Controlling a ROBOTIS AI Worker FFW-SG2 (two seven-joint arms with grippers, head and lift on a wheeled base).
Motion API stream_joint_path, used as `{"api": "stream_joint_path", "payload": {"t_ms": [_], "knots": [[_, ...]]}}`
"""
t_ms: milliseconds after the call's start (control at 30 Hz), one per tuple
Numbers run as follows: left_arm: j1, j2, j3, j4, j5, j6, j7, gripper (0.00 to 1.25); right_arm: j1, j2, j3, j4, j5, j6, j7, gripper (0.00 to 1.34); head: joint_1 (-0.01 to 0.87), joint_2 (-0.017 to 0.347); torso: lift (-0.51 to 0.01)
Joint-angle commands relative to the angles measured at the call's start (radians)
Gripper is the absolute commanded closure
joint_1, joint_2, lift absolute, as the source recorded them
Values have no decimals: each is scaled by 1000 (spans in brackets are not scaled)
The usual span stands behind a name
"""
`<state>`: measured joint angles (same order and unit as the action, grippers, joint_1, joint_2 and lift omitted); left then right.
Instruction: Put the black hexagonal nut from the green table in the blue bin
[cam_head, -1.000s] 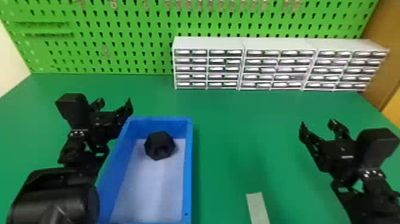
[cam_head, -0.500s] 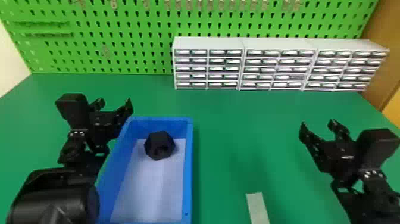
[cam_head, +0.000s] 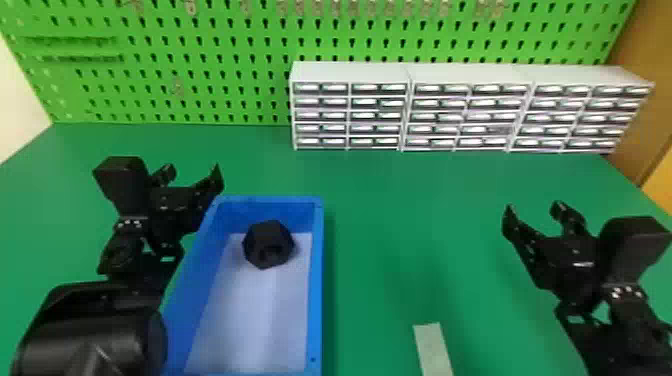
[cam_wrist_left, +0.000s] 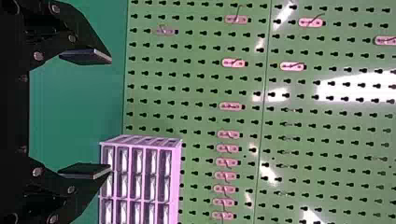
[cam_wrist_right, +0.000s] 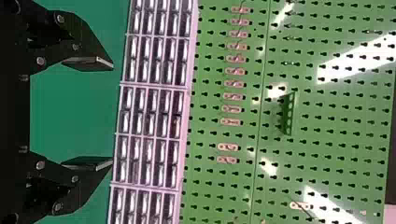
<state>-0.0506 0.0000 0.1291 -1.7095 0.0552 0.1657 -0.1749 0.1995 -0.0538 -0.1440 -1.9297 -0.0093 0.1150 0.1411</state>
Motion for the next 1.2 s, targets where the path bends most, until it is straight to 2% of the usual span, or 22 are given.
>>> {"api": "stream_joint_path", "payload": {"t_ms": [0,1167], "knots": [[0,-3,0,1,0,0,0,430,0,0,0,0,-1,0,0,536,686,51,-97],[2,-3,0,1,2,0,0,430,1,0,0,3,-12,0,0,536,686,51,-97]]}}
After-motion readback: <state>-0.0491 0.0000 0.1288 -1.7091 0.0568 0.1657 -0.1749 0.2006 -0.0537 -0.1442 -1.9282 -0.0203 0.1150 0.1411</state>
